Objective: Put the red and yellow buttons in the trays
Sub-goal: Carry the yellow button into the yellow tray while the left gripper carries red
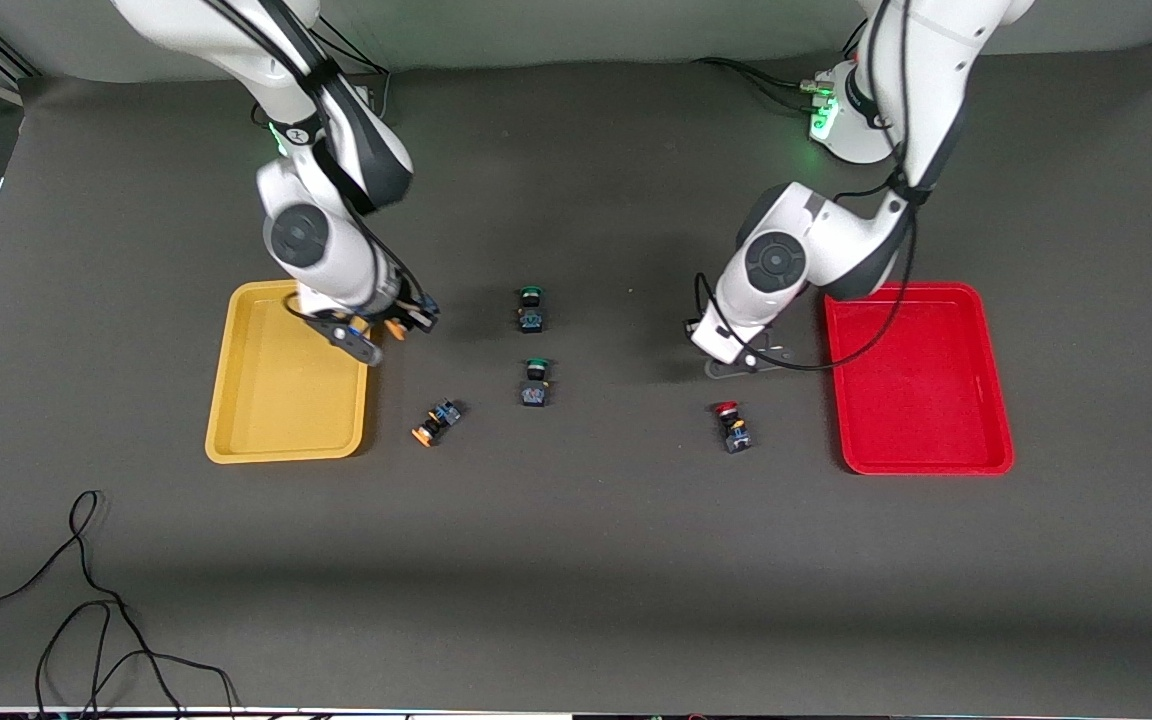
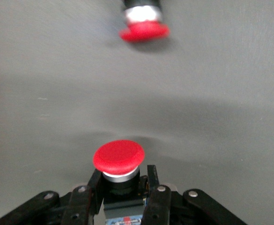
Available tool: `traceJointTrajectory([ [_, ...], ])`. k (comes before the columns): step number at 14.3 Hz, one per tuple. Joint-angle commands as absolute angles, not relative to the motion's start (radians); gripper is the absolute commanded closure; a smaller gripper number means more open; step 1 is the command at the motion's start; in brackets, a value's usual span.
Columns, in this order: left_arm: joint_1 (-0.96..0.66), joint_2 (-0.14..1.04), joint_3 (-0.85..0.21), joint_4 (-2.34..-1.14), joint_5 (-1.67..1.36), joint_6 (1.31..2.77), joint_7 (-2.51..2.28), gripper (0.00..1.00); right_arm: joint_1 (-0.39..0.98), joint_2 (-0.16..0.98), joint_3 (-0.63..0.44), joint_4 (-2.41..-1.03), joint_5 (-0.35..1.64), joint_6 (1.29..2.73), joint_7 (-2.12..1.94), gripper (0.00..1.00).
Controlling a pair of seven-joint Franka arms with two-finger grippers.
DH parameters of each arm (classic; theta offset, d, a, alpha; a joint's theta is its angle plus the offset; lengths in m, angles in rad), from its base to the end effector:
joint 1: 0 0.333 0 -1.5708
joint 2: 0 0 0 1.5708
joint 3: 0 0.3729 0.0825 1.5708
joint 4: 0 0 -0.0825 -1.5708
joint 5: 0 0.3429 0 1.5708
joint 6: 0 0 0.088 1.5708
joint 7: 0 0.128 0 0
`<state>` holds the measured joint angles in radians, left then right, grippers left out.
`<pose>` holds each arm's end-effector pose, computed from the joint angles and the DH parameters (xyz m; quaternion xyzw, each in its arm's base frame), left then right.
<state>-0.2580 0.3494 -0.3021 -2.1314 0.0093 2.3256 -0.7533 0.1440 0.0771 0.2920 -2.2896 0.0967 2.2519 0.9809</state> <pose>0.4682 -0.2857 0.3031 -0.9916 -0.0977 0.0846 0.0042 0.4362 0.2065 0.3757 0.9514 -0.2993 -0.0730 0.0009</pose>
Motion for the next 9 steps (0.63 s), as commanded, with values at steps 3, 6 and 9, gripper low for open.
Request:
traceJointTrajectory([
  [3, -0.244, 0.109, -0.272, -1.910, -0.048, 1.813, -0.752, 1.00, 0.106, 0.031, 0.067, -2.368, 0.106, 2.224, 0.673, 1.00],
  [6, -0.244, 0.040, -0.160, -1.798, -0.051, 1.574, -0.602, 1.00, 0.106, 0.095, -0.086, -2.430, 0.112, 2.301, 0.477, 1.00],
  [9, -0.242, -0.014, 0.004, -1.876, -0.041, 1.571, -0.386, 1.00, 0.104, 0.222, -0.106, -2.430, 0.196, 2.394, 0.416, 1.00],
])
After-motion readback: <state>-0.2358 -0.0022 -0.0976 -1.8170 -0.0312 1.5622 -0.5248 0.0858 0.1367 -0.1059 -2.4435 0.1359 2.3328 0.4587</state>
